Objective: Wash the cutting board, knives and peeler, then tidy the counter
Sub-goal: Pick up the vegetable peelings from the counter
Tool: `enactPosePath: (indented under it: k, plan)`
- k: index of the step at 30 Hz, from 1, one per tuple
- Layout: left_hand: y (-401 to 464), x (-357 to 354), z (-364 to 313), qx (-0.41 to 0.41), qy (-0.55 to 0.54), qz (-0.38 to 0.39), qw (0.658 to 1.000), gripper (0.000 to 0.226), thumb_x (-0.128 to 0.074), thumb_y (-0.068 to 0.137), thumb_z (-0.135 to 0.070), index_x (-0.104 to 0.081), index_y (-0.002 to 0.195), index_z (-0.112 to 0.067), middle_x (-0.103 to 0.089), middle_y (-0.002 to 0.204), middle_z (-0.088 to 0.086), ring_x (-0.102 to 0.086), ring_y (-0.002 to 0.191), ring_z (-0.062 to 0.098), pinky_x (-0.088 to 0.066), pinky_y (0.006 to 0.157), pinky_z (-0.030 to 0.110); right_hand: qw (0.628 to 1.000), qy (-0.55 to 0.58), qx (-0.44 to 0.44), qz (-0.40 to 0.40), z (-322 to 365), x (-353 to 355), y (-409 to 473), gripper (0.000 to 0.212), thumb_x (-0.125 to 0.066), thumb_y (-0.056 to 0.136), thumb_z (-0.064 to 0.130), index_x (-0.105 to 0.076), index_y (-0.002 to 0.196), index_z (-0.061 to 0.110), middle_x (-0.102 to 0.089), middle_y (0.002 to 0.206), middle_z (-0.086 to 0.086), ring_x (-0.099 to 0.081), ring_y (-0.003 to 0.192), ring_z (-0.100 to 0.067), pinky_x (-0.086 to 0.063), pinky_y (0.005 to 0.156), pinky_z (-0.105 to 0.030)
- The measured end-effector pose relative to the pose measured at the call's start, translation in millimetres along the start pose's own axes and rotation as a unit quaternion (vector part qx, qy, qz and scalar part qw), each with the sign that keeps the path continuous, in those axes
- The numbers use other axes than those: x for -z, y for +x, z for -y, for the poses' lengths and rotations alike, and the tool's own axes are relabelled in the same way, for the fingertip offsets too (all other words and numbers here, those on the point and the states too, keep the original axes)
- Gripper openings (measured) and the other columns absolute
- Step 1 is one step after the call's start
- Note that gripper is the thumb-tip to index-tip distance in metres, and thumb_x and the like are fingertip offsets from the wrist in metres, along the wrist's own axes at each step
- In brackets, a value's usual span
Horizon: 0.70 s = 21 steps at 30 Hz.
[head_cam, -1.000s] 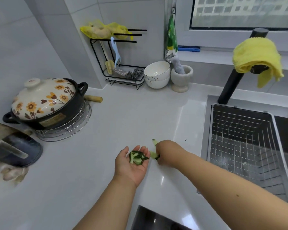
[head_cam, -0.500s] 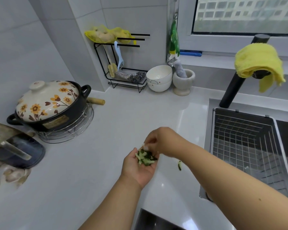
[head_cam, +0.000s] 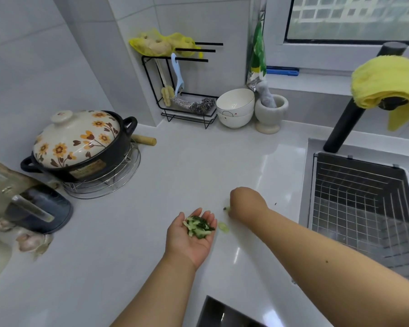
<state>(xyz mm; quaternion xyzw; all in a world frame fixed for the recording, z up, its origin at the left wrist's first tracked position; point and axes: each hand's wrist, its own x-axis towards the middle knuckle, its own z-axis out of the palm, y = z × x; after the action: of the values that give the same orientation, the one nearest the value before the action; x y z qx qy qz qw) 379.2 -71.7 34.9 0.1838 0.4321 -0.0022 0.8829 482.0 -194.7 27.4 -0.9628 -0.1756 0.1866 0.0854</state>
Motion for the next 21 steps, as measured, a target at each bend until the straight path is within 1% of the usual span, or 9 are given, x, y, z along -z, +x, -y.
enactPosePath:
  k: [2,4,5,7,9,11,14,17,21]
  plan:
    - [1,0,-1,-0.005,0.001,-0.01,1.0,0.044,-0.04,0.102,-0.035,-0.062,0.101,0.003,-0.064,0.09,0.021,-0.063,0.086,0.033,-0.05,0.089,0.043,1.0,0.004,0.003,0.015,1,0,1,0.029,-0.056,0.083,0.013,-0.035,0.062,0.015,-0.037,0.065,0.002,-0.046,0.071,-0.021,-0.035,0.056,-0.024]
    - [2,-2,-2,-0.011,0.003,-0.017,1.0,0.043,-0.04,0.102,-0.035,-0.061,0.103,0.002,-0.063,0.091,0.021,-0.062,0.086,0.033,-0.05,0.089,0.043,0.999,0.049,0.006,0.013,0,5,2,0.024,-0.061,0.08,0.016,-0.042,0.065,0.013,-0.044,0.067,0.001,-0.048,0.07,-0.019,-0.036,0.053,-0.024]
    - [2,-2,-2,-0.013,0.005,-0.018,1.0,0.042,-0.04,0.102,-0.035,-0.061,0.105,0.002,-0.063,0.092,0.021,-0.062,0.087,0.033,-0.051,0.088,0.043,0.993,0.114,0.007,0.005,0,8,2,0.017,-0.062,0.079,0.014,-0.049,0.068,0.012,-0.051,0.069,0.001,-0.052,0.069,-0.018,-0.04,0.053,-0.024]
    - [3,-5,-2,-0.014,0.01,-0.015,1.0,0.043,-0.04,0.102,-0.035,-0.061,0.108,0.002,-0.062,0.094,0.022,-0.061,0.088,0.033,-0.05,0.087,0.043,0.957,0.288,0.028,0.006,5,17,-2,0.01,-0.065,0.08,0.007,-0.06,0.073,0.013,-0.062,0.07,-0.001,-0.059,0.063,-0.014,-0.05,0.056,-0.024]
    - [2,-8,0,-0.006,0.005,-0.001,1.0,0.043,-0.039,0.102,-0.035,-0.061,0.107,0.002,-0.064,0.096,0.021,-0.062,0.089,0.033,-0.05,0.089,0.043,0.93,0.357,0.077,0.039,16,26,-10,0.011,-0.067,0.085,0.01,-0.065,0.074,0.014,-0.068,0.071,-0.003,-0.061,0.058,-0.01,-0.052,0.055,-0.02]
    - [1,-11,1,0.005,-0.012,0.014,1.0,0.044,-0.039,0.102,-0.035,-0.062,0.104,0.002,-0.067,0.097,0.022,-0.064,0.09,0.034,-0.051,0.086,0.044,0.945,0.308,0.107,0.039,21,28,-12,0.016,-0.067,0.088,0.025,-0.07,0.078,0.013,-0.071,0.076,-0.004,-0.061,0.062,-0.012,-0.05,0.059,-0.025]
    - [3,-10,-2,0.002,-0.015,0.02,1.0,0.043,-0.04,0.102,-0.035,-0.063,0.1,0.001,-0.066,0.094,0.021,-0.064,0.089,0.033,-0.053,0.081,0.044,0.975,0.207,0.063,-0.051,8,29,-8,0.021,-0.064,0.089,0.031,-0.07,0.088,0.011,-0.068,0.083,-0.003,-0.06,0.076,-0.019,-0.046,0.066,-0.028]
    - [8,-6,-9,-0.01,-0.016,0.022,1.0,0.044,-0.04,0.102,-0.036,-0.064,0.098,0.0,-0.065,0.094,0.021,-0.064,0.089,0.033,-0.052,0.08,0.043,0.992,0.114,0.049,-0.003,0,11,-13,0.017,-0.069,0.083,0.031,-0.068,0.092,0.016,-0.064,0.089,0.002,-0.059,0.085,-0.017,-0.046,0.07,-0.025]
    - [9,-6,-11,-0.008,-0.014,0.019,1.0,0.045,-0.04,0.101,-0.037,-0.063,0.099,0.001,-0.064,0.095,0.022,-0.063,0.088,0.034,-0.052,0.078,0.043,0.995,0.058,0.08,0.03,7,-17,-20,0.018,-0.062,0.081,0.021,-0.065,0.094,0.011,-0.064,0.097,-0.005,-0.06,0.088,-0.023,-0.049,0.073,-0.03]
